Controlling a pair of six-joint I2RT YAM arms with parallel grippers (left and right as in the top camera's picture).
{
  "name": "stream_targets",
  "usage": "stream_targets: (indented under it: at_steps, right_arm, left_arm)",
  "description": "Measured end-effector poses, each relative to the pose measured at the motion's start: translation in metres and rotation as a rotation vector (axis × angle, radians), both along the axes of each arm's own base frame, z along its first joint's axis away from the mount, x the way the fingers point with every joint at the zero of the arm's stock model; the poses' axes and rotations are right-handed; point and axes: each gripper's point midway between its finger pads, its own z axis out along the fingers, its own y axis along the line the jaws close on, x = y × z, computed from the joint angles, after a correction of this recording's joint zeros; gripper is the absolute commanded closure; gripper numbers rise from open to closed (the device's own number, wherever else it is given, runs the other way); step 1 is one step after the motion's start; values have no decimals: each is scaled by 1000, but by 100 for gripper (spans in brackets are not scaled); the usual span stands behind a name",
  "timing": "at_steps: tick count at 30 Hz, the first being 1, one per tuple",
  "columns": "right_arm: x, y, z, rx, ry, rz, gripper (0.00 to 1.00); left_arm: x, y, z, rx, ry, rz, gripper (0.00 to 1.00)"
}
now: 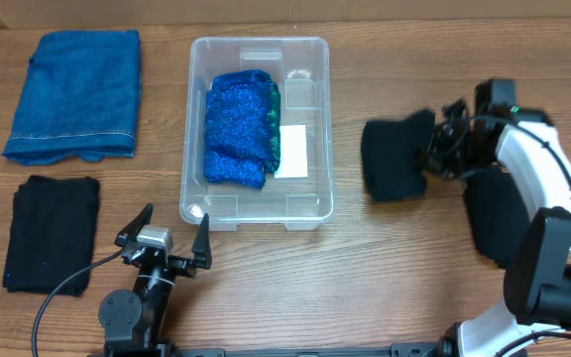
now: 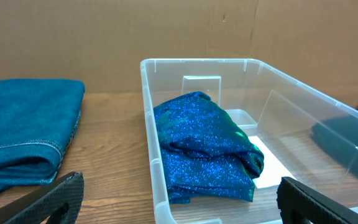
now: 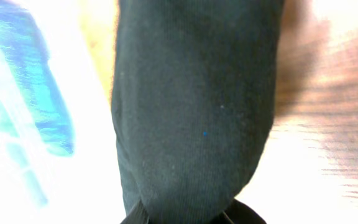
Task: Pack container
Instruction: 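Lower the right gripper onto the black cloth right of the container and grasp, then lift the black cloth and carry it left into the container's right side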
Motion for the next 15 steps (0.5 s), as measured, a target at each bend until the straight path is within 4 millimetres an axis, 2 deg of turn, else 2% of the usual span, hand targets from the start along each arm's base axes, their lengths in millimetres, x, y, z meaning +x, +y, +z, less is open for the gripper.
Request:
stream_targets:
  at_steps: [6, 9, 12, 13, 14, 15]
  right_arm:
    - [42, 0, 91, 34, -189, 13, 96]
    - [55, 4, 130, 44, -285, 30, 96]
    - [64, 20, 172, 66, -396, 75, 96]
    - [66, 24, 178, 69, -414, 85, 96]
    - [67, 37, 194, 83, -460, 119, 96]
    - [68, 48, 200, 93, -483, 143, 96]
  left_arm:
    - [0, 0, 0, 0, 0, 0, 0]
    - [0, 0, 0, 0, 0, 0, 0]
    - [0, 0, 0, 0, 0, 0, 0]
    - [0, 0, 0, 0, 0, 0, 0]
    - [0, 0, 0, 0, 0, 0, 0]
    - [0, 0, 0, 0, 0, 0, 0]
